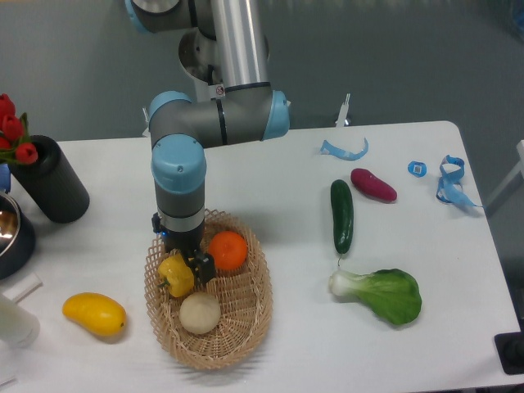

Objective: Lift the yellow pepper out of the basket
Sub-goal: 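Lower the gripper onto the yellow pepper and close the fingers, then lift the gripped yellow pepper up out of the basket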

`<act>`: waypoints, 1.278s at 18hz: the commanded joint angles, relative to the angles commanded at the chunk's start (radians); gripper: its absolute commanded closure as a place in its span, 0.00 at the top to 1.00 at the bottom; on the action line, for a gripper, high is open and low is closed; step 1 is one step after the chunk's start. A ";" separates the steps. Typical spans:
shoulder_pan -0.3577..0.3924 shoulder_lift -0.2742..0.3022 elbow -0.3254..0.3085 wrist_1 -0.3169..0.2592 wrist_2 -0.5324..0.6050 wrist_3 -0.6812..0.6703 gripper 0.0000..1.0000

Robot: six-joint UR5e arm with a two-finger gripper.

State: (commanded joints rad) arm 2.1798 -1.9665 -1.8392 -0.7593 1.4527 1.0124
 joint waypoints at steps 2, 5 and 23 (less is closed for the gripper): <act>-0.002 0.000 0.000 0.000 -0.002 0.000 1.00; -0.002 -0.006 0.005 0.002 -0.002 0.000 1.00; 0.046 0.057 0.103 0.002 -0.099 -0.072 0.32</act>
State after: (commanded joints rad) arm 2.2257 -1.9100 -1.7367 -0.7578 1.3532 0.9406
